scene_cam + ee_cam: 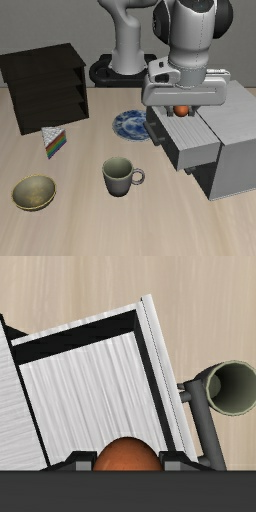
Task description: Pick up the egg and place it in the top layer of the cabinet
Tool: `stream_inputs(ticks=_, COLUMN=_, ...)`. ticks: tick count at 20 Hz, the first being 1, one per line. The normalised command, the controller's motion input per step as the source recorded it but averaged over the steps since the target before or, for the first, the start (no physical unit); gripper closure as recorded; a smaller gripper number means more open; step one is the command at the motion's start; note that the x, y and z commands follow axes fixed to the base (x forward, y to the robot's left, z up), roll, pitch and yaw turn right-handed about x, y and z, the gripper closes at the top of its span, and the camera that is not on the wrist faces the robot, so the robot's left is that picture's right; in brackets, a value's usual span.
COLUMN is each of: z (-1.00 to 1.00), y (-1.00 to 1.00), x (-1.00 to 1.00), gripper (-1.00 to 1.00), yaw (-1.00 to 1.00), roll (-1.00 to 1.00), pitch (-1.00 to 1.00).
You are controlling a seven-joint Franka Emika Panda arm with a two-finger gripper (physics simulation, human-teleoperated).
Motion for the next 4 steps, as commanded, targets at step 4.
stream_inputs(ticks=4, z=0.0, y=0.0, x=0.0, gripper=-1.0, yaw=0.0, roll=0.0, pitch=0.0)
